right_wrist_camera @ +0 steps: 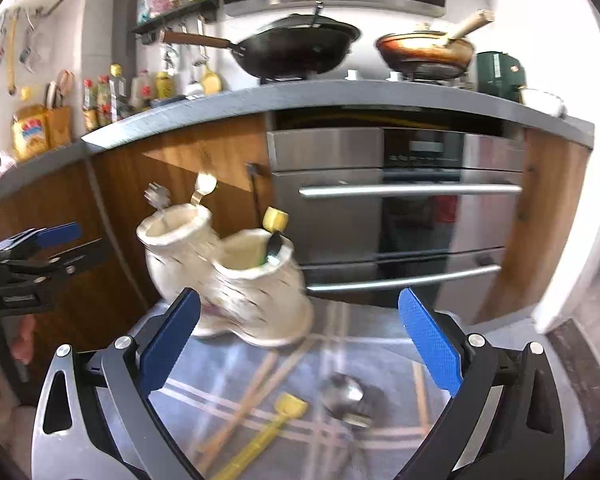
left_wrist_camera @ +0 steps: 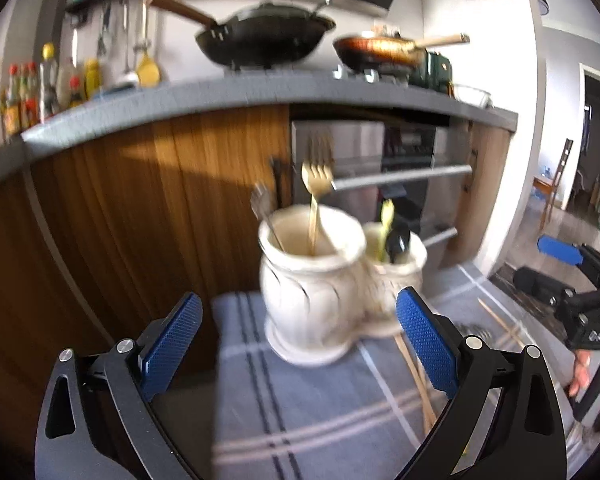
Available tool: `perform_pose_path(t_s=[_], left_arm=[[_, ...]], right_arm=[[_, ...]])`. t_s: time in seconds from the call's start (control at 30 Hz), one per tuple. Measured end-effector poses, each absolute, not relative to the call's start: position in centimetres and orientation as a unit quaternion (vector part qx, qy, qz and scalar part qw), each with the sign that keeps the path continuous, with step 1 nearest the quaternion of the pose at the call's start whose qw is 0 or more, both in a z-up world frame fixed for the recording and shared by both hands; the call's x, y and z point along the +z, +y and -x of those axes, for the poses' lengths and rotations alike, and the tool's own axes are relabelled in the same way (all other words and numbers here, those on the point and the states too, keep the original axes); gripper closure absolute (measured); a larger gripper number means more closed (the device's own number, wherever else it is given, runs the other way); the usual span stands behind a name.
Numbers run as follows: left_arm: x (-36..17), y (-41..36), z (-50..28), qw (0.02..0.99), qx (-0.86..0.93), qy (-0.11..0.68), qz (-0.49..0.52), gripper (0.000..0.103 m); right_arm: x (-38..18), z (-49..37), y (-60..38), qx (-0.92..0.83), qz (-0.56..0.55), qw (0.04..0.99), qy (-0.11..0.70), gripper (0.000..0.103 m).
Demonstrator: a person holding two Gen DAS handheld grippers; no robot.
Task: Organize utensils
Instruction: 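Pull both open grippers back and move them over the utensils on the cloth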
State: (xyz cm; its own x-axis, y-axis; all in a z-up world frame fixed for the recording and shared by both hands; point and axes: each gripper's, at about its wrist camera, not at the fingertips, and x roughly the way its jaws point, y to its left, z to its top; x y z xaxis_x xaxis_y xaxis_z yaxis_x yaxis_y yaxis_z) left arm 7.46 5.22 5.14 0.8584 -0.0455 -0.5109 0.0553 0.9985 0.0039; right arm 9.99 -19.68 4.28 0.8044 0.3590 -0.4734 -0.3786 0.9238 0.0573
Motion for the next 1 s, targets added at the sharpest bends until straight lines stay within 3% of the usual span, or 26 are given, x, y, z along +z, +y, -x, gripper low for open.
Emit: perform_pose_path(t_s=[0.4,0.67,0.83,1.0], left_arm=[[-2.8,1.7,-8.5,0.939,-0.049,0.340,-0.024,0.006],[-4.0,-0.3,-8.4,0.927,-0.086,0.364,-0.034,0.006],[-3.4,0.8,-8.6,0.928,-0.098,0.360,-0.006,0.006],[-2.9,0.7,-8.3,0.934,-0.092,0.346,-0.011,0.006]], right_arm=[[-0.8,-12.4,-24.4,0.131,0.008,0.939,0.318,0.005],[-2.3,-12.5,-23.9,0.163,0.000,0.921,0.353,0.007],[-3.0,-10.9,-20.9,0.218,0.007,0.893,0.394,0.026],[-4.3,-9.7,-17.0,0.244,0.050,0.871,0.424,0.052]])
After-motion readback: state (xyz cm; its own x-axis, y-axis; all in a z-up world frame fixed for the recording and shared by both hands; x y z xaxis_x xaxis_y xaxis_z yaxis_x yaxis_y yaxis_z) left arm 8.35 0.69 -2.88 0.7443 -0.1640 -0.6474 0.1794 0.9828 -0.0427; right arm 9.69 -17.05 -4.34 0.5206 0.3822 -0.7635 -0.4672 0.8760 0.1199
